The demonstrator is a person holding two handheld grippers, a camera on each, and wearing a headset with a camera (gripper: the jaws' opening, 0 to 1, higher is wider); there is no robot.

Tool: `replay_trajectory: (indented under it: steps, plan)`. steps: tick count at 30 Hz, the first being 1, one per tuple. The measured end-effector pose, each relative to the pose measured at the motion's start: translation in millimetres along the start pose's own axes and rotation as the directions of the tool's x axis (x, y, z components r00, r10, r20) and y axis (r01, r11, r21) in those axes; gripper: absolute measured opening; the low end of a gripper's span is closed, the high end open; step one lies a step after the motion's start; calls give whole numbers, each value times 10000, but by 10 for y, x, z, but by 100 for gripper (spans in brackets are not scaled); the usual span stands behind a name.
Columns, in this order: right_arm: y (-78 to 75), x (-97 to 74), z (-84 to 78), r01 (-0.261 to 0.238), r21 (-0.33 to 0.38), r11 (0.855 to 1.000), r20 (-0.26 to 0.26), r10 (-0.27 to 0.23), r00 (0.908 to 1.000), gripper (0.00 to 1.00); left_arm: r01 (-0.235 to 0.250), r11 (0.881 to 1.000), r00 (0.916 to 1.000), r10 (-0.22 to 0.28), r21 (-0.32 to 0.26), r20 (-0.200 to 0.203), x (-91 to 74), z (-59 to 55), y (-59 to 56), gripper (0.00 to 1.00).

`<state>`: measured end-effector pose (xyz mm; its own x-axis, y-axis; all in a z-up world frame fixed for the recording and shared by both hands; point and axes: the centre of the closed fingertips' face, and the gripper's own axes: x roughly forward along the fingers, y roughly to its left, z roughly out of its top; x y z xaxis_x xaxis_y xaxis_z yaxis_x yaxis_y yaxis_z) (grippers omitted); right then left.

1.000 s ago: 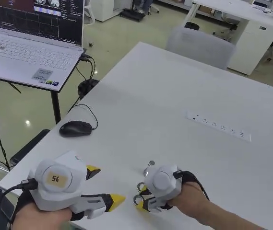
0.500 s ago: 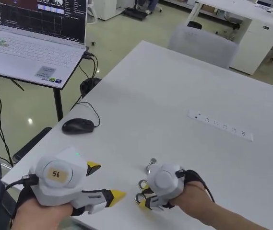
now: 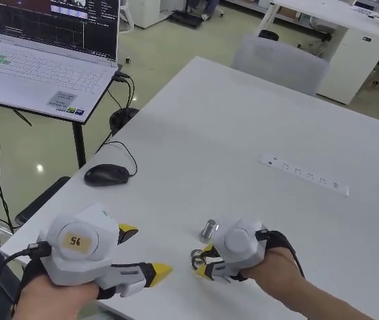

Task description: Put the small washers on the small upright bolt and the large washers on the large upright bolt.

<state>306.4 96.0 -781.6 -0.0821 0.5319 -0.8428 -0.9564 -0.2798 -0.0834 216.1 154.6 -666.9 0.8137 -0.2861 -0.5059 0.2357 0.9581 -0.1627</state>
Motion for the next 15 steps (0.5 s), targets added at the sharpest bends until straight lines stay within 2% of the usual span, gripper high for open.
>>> replay_trajectory:
  steps: [9,15]
  plan:
    - [-352,-249,159,822,421,9957,454,-840,9954,23,44,10000,10000,-44,43,2,11,12,-23,56]
    - [-626,-316,234,1311,707,9888,457,-1345,9899,23,121,9999,9999,-121,111,-27,36,19,-51,56]
